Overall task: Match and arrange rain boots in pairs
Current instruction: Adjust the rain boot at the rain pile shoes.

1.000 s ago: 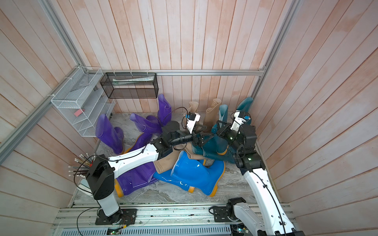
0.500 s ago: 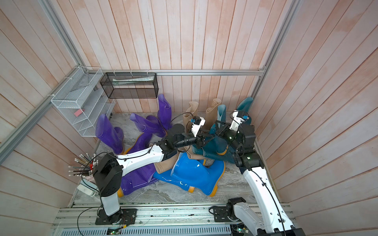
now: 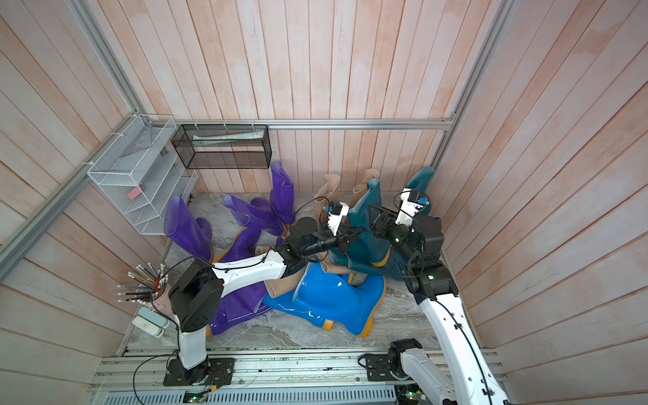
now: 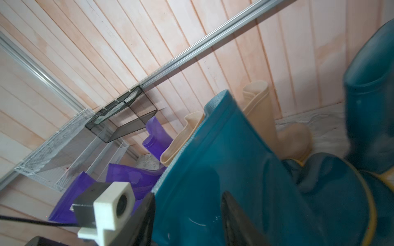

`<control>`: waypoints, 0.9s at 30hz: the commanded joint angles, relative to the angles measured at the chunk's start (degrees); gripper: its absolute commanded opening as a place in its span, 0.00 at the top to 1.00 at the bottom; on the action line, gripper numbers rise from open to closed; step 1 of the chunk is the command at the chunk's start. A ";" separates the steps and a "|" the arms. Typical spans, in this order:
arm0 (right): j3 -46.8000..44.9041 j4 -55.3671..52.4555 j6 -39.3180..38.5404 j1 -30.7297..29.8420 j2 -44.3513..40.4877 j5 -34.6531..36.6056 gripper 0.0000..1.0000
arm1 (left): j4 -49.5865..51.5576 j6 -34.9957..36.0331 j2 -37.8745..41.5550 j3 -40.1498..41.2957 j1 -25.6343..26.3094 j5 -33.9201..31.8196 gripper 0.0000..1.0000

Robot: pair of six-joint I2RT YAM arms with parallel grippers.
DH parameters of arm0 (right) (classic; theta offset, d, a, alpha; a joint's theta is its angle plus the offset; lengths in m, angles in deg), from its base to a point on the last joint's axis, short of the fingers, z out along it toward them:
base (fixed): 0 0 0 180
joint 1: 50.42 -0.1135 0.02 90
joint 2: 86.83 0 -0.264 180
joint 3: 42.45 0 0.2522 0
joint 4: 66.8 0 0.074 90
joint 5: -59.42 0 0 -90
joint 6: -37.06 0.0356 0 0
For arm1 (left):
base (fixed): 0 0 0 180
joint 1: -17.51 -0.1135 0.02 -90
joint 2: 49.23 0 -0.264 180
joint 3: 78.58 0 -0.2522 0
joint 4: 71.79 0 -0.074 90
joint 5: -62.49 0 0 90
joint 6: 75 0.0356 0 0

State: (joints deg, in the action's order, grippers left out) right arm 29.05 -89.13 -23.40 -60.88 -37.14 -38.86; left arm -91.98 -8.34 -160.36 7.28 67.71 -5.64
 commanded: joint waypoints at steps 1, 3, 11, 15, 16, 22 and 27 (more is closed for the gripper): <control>0.85 -6.35 -7.86 0.00 -4.05 12.25 0.44 | -6.03 -6.21 0.71 0.37 -1.22 1.35 1.00; -1.39 -8.05 -9.52 -0.05 -5.29 13.06 0.44 | -6.10 -7.41 0.69 -0.17 -1.35 1.86 1.00; -9.11 -12.19 -11.60 -0.55 -5.22 5.17 0.50 | -2.37 -9.35 -0.53 -4.14 -1.82 2.28 1.00; -10.90 -12.41 -13.11 -3.97 -3.05 3.98 0.48 | -1.47 -11.23 -1.17 -5.73 -2.20 2.55 1.00; -11.11 -12.43 -13.49 -5.28 -2.28 5.46 0.45 | -1.32 -11.46 -1.37 -5.99 -2.28 2.65 1.00; -11.96 -9.50 -16.21 -11.03 1.93 15.26 0.30 | 0.29 -12.61 -1.42 -7.18 -2.21 2.57 1.00; -11.77 -7.13 -17.40 -13.36 5.57 21.83 0.24 | 0.74 -12.68 -0.80 -7.17 -2.21 2.87 1.00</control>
State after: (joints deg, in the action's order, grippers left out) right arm 17.75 -98.71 -39.42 -73.42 -32.65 -23.60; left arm -88.29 -20.45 -161.93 2.58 65.78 -3.87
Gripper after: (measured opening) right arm 0.756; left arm 0.061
